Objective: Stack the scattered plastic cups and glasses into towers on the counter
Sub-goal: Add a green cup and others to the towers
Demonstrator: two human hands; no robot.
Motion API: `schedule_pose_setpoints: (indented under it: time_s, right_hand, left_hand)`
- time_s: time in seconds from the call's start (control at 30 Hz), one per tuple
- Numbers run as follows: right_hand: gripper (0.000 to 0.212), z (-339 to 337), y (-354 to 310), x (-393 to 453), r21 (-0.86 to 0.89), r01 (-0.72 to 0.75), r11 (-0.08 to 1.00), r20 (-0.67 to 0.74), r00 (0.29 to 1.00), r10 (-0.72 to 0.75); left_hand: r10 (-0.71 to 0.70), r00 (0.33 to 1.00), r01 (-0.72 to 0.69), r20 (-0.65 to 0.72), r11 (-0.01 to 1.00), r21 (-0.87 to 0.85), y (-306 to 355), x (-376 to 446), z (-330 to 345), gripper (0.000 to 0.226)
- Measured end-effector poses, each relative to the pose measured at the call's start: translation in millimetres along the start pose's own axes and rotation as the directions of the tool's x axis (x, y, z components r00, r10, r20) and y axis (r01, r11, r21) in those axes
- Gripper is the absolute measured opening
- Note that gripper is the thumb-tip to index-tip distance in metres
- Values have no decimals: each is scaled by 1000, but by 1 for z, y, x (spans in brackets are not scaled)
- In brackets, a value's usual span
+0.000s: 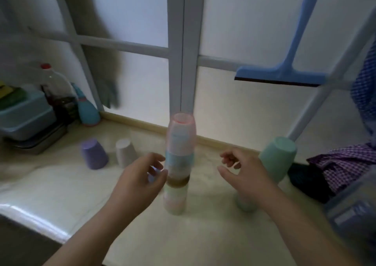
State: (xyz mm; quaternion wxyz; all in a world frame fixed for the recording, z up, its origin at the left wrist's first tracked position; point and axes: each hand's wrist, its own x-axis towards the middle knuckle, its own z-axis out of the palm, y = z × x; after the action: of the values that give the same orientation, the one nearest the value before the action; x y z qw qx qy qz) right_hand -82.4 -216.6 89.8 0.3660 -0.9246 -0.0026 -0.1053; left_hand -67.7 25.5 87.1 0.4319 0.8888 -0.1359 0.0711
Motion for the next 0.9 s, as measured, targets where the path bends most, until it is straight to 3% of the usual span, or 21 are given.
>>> schedule_pose_setpoints:
  time_s: [0.2,0.4,0.47,0.6,0.77,0.9]
  right_hand:
    - [23,61,-34,-11,50,-19,999,50,999,17]
    - [16,85,-35,-13,99,-188,977,-98,975,197]
    - [27,86,-35,-15,88,-230,969,-124,963,240]
    - [26,85,-38,-19,72,-282,957,-183,939,291]
    - [13,89,-39,-23,125,-305,944,-262,908,328]
    - [14,87,-35,-25,147,-312,939,-261,903,341]
  left_hand:
    - [-135,991,134,17,988,80,-95,30,-17,32]
    - [-100,944,58,314,989,139,-150,78,4,67]
    - [-98,911,43,402,989,143,-157,89,16,73]
    - [-121,846,33,520,984,176,-167,102,37,74]
    - [-131,834,42,535,984,175,-172,105,46,62]
    - [-127,878,75,462,989,130,-160,103,27,59]
